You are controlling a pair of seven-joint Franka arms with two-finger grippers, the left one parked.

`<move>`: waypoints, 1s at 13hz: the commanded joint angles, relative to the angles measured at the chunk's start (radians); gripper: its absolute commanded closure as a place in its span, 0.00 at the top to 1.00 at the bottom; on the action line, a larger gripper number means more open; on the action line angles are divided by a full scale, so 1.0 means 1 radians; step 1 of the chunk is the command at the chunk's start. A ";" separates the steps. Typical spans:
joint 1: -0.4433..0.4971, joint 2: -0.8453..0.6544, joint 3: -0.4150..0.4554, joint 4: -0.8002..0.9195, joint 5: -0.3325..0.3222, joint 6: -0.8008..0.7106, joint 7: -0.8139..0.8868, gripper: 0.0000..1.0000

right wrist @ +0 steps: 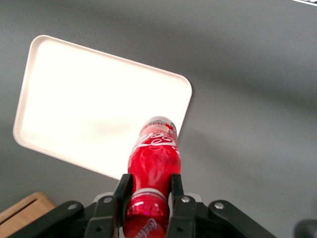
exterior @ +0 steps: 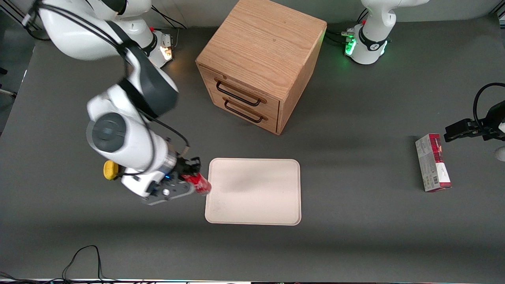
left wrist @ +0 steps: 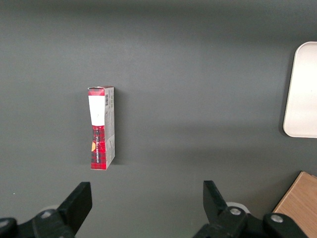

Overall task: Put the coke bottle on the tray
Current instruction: 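Lower the bottle upright onto the tray and open the right gripper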

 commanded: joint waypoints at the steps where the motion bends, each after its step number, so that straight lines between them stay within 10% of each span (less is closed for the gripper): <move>1: 0.011 0.091 0.025 0.063 -0.094 0.072 0.002 0.00; 10: 0.030 0.166 0.016 0.003 -0.168 0.207 0.038 0.16; 13: 0.026 0.166 0.007 -0.017 -0.183 0.232 0.064 0.46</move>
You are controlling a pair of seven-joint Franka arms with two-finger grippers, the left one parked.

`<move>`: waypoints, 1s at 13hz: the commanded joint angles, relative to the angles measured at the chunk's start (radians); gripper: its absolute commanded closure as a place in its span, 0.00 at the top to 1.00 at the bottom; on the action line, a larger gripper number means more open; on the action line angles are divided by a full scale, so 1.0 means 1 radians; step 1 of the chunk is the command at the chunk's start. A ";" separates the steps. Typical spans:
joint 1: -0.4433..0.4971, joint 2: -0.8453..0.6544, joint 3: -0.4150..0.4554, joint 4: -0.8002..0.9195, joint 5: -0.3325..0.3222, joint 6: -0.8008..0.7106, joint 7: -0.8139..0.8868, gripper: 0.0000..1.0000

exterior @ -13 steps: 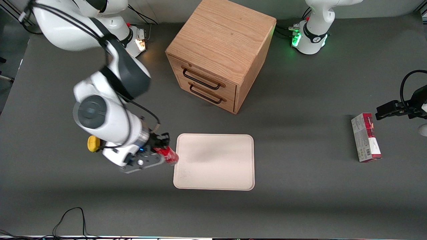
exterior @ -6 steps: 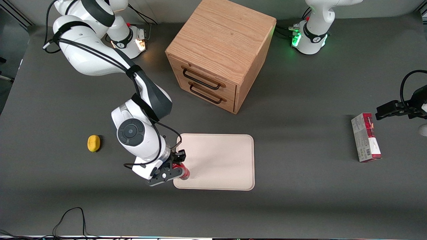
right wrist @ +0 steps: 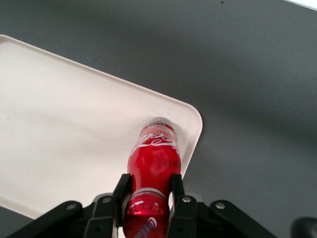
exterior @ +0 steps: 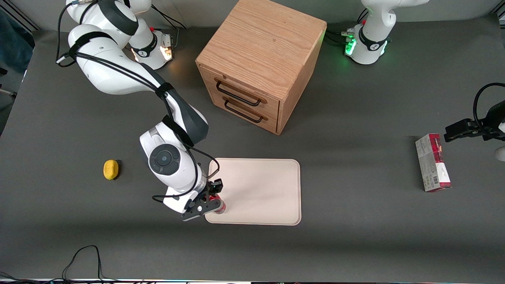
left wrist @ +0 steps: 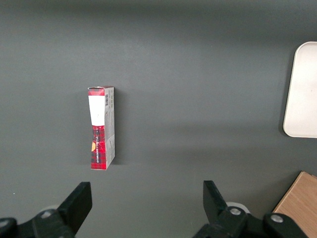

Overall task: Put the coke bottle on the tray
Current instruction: 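Lower the bottle upright onto the tray and open the right gripper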

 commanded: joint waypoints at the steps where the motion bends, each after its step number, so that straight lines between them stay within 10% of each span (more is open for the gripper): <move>1: 0.001 -0.007 0.002 -0.010 -0.036 0.025 0.054 0.53; 3: -0.003 -0.007 0.002 -0.010 -0.035 0.040 0.059 0.65; 5: -0.003 -0.009 -0.007 -0.009 -0.035 0.040 0.071 1.00; 9: -0.028 -0.093 -0.006 -0.019 -0.001 0.016 0.082 1.00; 13: -0.091 -0.445 -0.154 -0.327 0.328 -0.022 0.076 1.00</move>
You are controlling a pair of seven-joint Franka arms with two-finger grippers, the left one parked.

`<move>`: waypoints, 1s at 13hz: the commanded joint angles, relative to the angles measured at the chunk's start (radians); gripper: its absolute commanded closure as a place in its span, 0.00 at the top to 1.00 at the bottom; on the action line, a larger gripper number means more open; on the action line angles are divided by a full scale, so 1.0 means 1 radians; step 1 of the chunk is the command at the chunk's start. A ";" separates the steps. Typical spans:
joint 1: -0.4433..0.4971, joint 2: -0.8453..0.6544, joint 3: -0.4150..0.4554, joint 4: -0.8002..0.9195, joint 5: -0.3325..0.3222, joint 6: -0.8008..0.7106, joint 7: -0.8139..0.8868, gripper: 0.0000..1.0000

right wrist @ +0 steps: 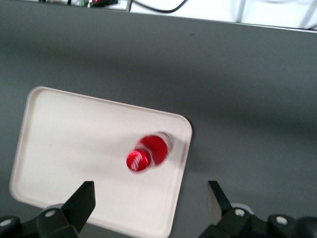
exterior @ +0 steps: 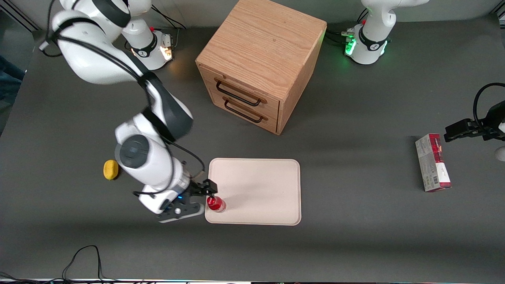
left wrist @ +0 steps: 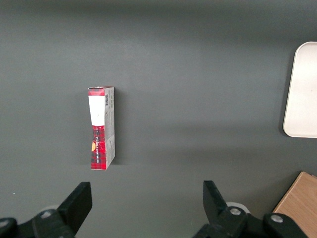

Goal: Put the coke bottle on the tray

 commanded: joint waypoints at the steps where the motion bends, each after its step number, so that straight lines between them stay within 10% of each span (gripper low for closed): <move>1: -0.030 -0.353 -0.157 -0.383 0.222 0.008 0.007 1.00; 7: -0.020 -0.843 -0.418 -0.833 0.314 -0.104 -0.221 1.00; 13: -0.018 -0.871 -0.530 -0.760 0.285 -0.297 -0.331 1.00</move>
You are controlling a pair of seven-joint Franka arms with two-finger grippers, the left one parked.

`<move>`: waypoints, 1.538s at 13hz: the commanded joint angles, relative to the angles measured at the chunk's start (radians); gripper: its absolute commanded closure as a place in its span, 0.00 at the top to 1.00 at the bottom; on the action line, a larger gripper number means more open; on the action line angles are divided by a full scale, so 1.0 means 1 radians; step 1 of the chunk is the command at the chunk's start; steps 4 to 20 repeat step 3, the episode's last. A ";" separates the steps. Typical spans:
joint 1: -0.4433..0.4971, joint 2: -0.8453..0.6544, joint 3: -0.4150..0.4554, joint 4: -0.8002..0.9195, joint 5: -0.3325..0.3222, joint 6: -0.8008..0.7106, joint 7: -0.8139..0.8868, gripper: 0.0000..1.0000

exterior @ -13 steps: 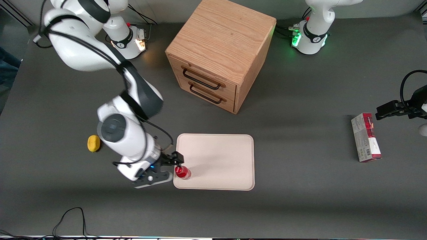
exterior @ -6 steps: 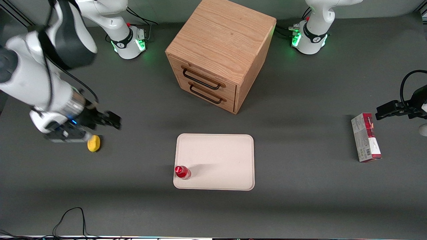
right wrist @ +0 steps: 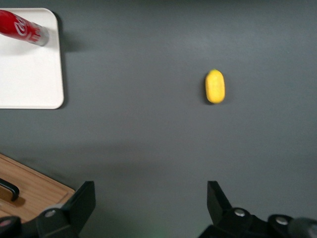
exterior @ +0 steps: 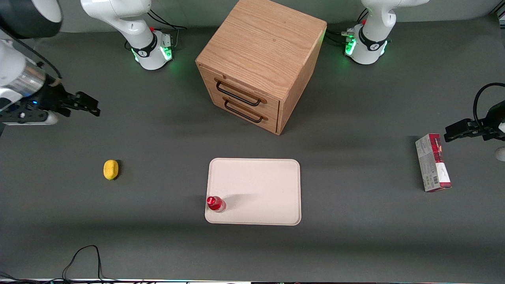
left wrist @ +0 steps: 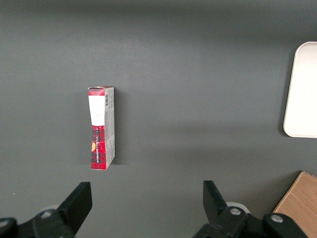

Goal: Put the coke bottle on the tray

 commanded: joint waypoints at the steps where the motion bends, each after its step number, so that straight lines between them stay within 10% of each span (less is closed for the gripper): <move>1: 0.010 0.025 -0.003 0.045 0.002 -0.045 -0.008 1.00; 20: 0.008 0.046 -0.003 0.096 -0.001 -0.062 -0.002 1.00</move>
